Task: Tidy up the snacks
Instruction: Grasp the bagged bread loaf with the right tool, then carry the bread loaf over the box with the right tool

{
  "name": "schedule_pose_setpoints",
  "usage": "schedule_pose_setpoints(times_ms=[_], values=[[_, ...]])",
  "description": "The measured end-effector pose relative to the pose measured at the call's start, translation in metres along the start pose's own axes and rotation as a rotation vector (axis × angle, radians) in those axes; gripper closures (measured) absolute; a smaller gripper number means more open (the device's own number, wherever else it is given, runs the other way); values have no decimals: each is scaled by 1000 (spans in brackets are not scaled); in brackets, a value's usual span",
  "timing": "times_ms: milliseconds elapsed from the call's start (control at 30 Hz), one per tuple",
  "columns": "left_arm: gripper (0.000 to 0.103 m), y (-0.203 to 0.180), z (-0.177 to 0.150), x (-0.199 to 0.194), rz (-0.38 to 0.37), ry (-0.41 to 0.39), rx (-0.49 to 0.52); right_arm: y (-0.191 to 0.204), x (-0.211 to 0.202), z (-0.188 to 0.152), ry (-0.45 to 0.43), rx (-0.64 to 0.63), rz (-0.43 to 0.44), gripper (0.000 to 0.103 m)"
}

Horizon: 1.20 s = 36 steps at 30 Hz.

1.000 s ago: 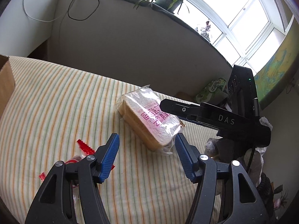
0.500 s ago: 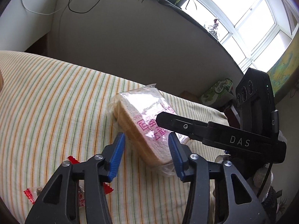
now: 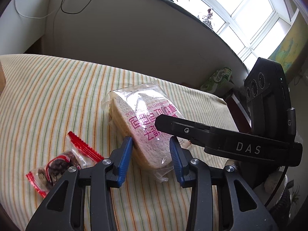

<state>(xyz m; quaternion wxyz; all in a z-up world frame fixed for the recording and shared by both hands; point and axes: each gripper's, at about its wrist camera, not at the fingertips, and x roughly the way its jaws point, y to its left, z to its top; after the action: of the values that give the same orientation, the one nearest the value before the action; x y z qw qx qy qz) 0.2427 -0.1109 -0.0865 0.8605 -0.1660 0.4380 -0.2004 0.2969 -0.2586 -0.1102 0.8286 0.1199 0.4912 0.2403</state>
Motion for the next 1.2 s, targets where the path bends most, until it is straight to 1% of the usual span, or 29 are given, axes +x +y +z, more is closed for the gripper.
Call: schedule_pose_setpoints(times_ms=[167,367,567,633,733,1000,1133,1200], values=[[66,-8,-27,-26,-7,-8,50,13,-18,-38,-27,26,38,45],[66,-18,-61,-60,-9,-26,95,36,-37,-80,-58,32,47,45],[66,-20,-85,-83,-25,-43,71,63,-49,-106,-66,-14,17,45],[66,-18,-91,-89,-18,-49,62,77,-48,-112,-67,-43,2,45],[66,-15,-95,-98,4,-72,65,98,-47,-119,-74,-79,3,45],[66,16,-116,-138,45,-124,7,145,-28,-126,-47,-127,55,45],[66,30,-121,-157,62,-158,-21,169,-21,-123,-40,-167,69,45],[66,44,-126,-173,70,-176,-32,180,-17,-120,-37,-181,79,45]])
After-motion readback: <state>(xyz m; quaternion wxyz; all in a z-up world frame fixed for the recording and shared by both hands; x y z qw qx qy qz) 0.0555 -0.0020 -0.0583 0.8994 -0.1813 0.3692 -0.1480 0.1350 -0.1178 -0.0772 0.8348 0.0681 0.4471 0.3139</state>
